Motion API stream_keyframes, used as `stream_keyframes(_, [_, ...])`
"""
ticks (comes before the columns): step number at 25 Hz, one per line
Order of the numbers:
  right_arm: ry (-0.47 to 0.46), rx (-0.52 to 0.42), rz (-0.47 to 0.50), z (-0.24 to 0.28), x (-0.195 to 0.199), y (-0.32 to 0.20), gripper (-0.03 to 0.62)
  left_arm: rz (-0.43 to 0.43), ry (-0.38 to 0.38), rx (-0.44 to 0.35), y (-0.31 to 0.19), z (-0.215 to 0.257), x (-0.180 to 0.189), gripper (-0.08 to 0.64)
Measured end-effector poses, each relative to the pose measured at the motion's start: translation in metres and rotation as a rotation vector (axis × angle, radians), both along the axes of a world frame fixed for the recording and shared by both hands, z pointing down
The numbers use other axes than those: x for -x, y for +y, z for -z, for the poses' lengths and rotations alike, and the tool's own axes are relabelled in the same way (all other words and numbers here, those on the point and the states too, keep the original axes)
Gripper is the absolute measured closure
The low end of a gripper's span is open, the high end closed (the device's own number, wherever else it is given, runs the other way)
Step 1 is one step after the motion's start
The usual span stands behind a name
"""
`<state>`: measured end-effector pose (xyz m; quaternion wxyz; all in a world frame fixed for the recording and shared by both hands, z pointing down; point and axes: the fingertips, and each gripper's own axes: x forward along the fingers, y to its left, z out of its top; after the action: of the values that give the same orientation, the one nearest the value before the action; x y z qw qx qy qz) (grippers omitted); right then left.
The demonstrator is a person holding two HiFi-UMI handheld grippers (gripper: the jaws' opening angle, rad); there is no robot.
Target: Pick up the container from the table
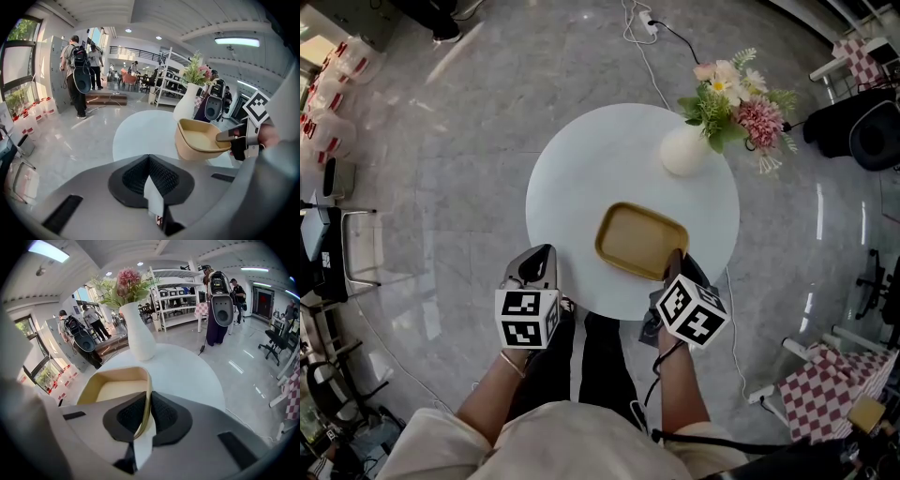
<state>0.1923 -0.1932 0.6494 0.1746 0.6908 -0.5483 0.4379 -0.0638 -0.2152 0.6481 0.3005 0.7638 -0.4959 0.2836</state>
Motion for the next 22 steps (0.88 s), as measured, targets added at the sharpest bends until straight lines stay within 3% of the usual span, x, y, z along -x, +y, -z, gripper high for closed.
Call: stream_keyframes(22, [0.003,-0.061,-0.078,0.055,-0.015,0.027,0.548,-0.063,0.059,-0.122,-0.003,0.061,-0.027,0.548])
